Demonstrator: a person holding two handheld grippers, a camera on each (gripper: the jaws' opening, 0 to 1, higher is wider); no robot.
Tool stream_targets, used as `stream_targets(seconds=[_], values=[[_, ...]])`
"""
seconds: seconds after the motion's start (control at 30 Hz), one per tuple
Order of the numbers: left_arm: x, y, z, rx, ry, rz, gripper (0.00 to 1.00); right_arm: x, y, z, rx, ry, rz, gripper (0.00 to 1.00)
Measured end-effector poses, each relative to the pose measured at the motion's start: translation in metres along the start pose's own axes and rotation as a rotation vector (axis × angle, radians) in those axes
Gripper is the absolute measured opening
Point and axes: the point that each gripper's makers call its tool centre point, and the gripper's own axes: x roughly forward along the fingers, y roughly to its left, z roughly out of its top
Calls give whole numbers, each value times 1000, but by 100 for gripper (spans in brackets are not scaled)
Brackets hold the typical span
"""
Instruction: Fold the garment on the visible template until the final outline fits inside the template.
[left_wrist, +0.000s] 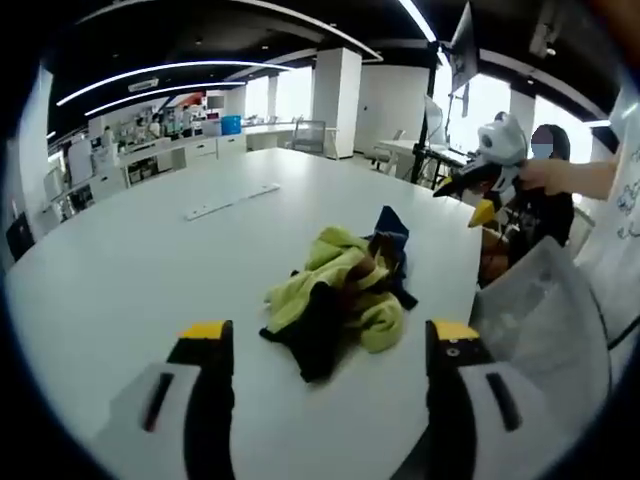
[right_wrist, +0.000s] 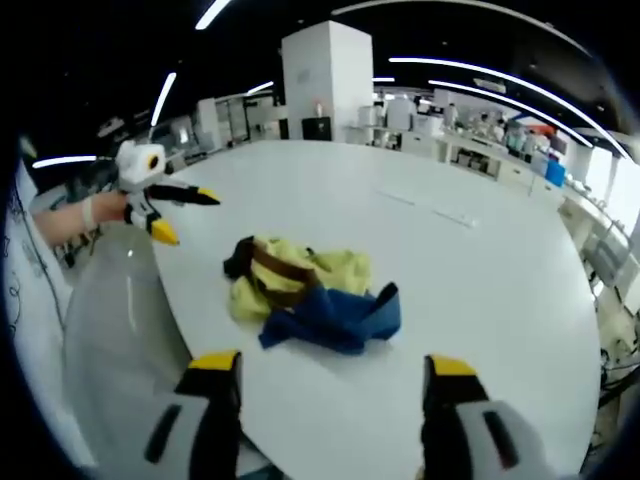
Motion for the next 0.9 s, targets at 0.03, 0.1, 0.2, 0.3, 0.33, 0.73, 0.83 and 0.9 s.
stream_targets(seconds=[0.03, 0.1, 0.2, 0.3, 0.33, 0.73, 0.83, 0.9], values=[[0, 0, 0, 6, 1, 5, 76, -1, 0, 0, 0, 0, -1, 73], [-1, 3, -1, 3, -2, 13, 76, -3, -1, 0, 1, -4, -5, 73], [-2, 5, -1, -4, -7, 14, 76, -6, -3, 2, 12, -15, 1, 74], [-1, 5, 0, -12, -11, 17, 80, -6, -4, 2, 19, -20, 7, 86], [-1, 5, 0, -12, -12, 18, 83, -6, -2, 5, 35, -37, 21, 93], [-4, 10, -4, -43, -16, 19, 91, -5, -8, 0, 18, 6, -5, 100], [-2, 10, -6, -34, -10, 13, 89, -4, -11, 2, 10, 6, -12, 100], [-1, 10, -6, -20, -6, 20, 88, -3, -11, 3, 3, 10, -13, 97]])
